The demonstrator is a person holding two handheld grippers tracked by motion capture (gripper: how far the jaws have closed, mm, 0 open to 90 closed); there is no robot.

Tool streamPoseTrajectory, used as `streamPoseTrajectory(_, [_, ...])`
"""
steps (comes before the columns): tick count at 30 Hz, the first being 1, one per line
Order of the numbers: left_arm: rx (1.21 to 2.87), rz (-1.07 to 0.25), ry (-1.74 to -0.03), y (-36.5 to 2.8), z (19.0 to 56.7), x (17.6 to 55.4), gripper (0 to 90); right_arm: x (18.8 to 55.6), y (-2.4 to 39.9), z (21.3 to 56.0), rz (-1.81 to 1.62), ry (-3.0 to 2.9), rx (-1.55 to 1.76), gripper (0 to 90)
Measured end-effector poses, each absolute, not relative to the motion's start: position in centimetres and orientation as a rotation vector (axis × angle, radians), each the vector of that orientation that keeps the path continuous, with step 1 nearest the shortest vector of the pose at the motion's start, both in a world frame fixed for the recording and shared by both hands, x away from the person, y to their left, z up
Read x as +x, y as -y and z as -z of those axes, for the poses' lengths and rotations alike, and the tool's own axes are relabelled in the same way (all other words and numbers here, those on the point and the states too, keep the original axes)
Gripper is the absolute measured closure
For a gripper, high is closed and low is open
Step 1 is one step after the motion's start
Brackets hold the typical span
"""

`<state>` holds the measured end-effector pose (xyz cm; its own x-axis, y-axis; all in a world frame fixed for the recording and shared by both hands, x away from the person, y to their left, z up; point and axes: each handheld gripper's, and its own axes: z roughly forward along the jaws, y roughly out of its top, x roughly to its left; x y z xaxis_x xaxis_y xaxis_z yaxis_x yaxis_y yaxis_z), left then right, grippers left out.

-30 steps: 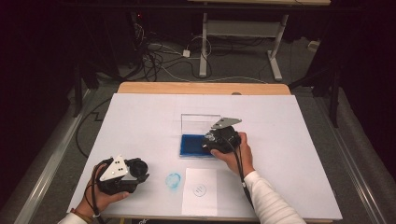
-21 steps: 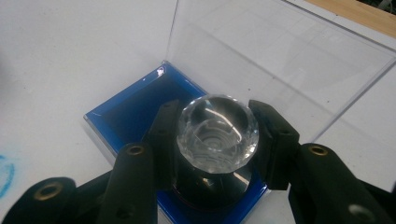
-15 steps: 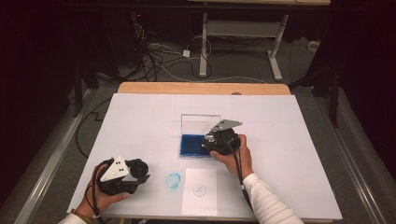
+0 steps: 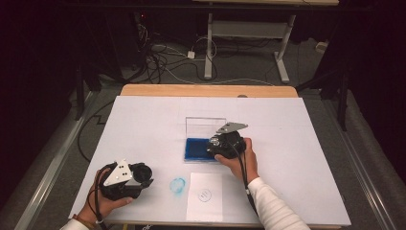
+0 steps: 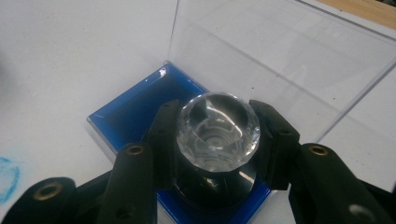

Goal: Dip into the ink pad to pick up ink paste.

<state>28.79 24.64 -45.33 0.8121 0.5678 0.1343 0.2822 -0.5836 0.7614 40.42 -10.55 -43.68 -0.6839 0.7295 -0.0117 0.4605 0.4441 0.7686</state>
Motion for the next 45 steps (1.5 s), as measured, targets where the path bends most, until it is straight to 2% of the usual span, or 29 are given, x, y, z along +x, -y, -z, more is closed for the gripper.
streamPoseTrajectory(7, [2.211,-0.473,-0.622,-24.7,45.3,28.7,36.3,40.2,11.3,43.6,-1.110,-2.379,1.023,57.2])
streamPoseTrajectory(15, [2.202,-0.476,-0.623,-24.8,45.1,28.7,36.3,40.8,10.3,43.0,-1.052,-2.397,1.011,57.3])
streamPoseTrajectory(20, [2.203,-0.474,-0.624,-24.8,45.2,28.9,36.3,40.8,10.1,41.5,-1.117,-2.372,1.006,57.3])
streamPoseTrajectory(32, [2.194,-0.478,-0.624,-25.0,45.0,28.8,36.3,40.5,7.1,39.8,-1.149,-2.399,0.893,57.3])
streamPoseTrajectory(45, [2.193,-0.485,-0.631,-25.2,44.9,28.8,36.2,40.8,6.1,38.6,-1.128,-2.404,0.865,57.3])
